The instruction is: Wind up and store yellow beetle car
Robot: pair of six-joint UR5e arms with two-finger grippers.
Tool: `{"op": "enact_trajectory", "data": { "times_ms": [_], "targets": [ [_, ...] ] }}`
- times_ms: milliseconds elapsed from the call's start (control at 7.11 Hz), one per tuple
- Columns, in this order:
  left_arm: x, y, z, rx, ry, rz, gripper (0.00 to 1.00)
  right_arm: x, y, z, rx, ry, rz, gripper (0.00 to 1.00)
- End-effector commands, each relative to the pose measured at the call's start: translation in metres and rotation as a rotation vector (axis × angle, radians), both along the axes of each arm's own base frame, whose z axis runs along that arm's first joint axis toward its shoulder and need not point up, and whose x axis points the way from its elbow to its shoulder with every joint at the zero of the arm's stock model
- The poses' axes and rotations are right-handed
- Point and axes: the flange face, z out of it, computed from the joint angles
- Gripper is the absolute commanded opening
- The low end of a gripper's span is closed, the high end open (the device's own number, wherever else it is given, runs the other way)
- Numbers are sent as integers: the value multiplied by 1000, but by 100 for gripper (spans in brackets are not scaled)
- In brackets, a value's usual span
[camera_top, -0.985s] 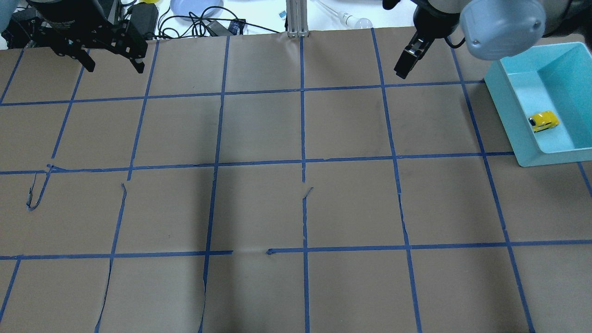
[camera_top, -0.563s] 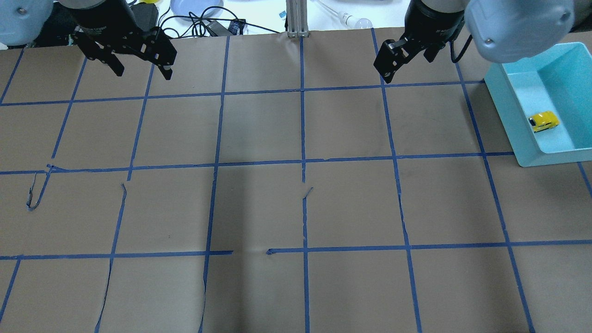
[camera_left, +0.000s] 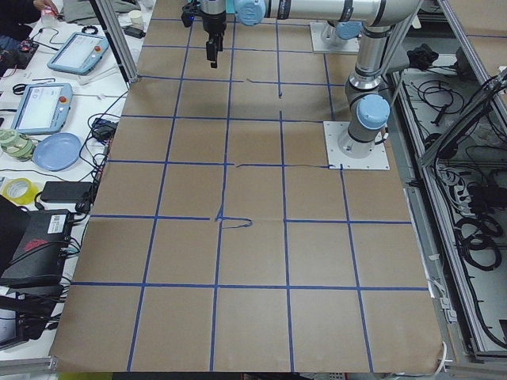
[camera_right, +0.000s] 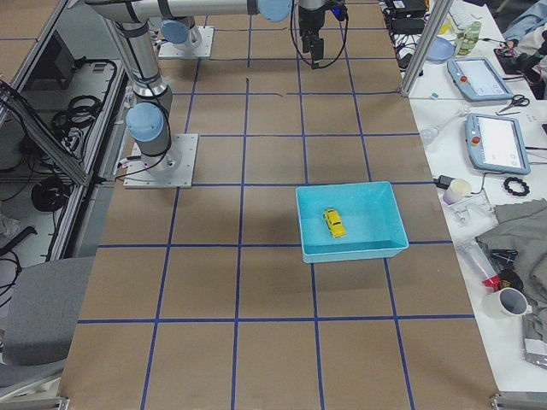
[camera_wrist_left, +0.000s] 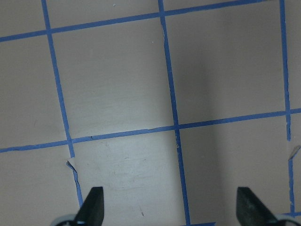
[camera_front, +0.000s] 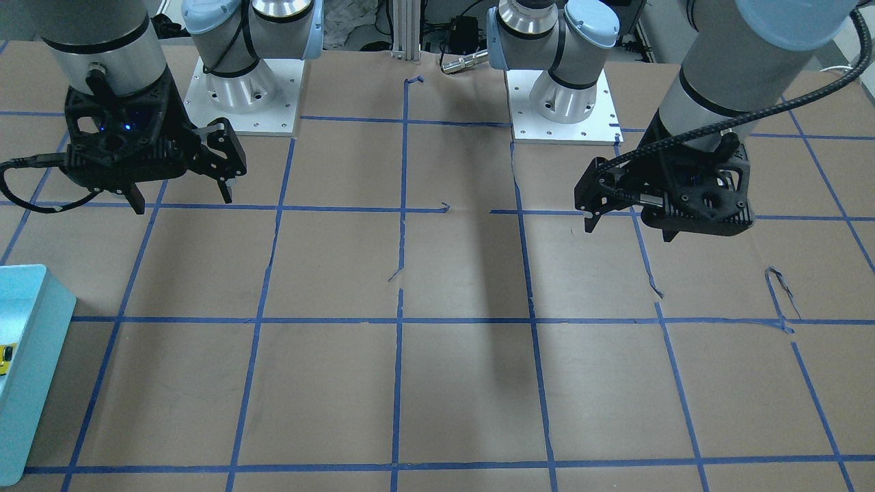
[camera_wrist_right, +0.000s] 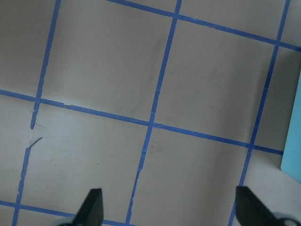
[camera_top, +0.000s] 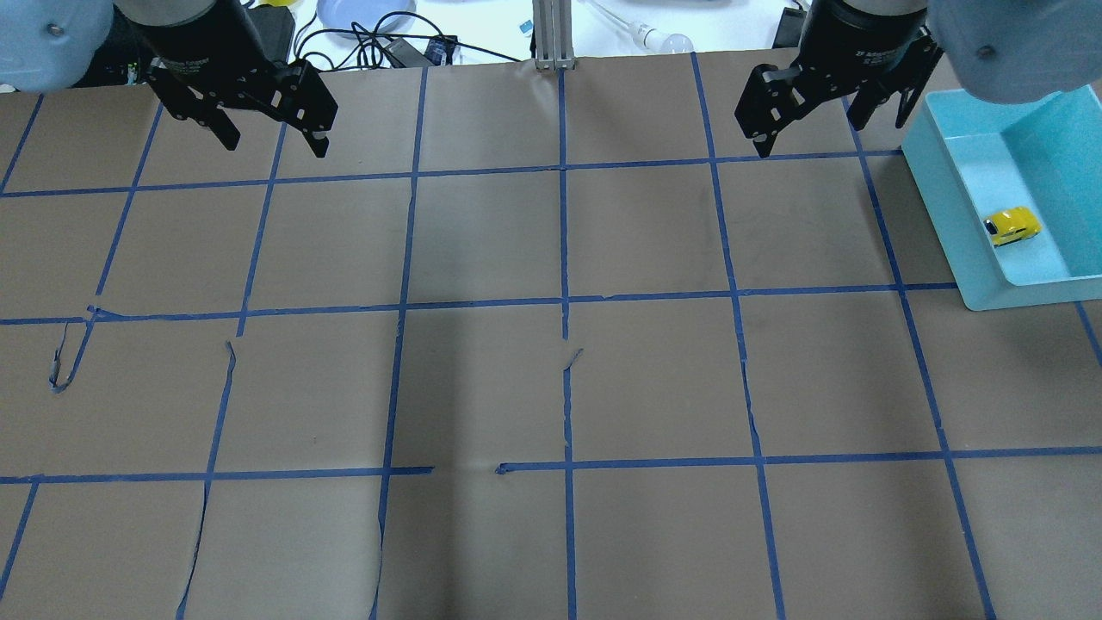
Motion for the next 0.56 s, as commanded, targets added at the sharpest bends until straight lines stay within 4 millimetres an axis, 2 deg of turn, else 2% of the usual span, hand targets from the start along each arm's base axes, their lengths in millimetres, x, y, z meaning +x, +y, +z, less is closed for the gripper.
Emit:
{"op": "enact_trajectory", "data": {
  "times_ms": [0, 141, 422],
  "targets": [
    [0, 0, 0, -1, 1, 0, 100, -17, -6, 3, -27, -45, -101, 100],
    [0, 1, 1, -4, 0, 0, 100, -21, -10, -1, -34, -45, -146, 100],
    [0, 1, 1, -4, 0, 0, 100, -25, -6, 5, -40, -50, -206, 100]
  ]
}}
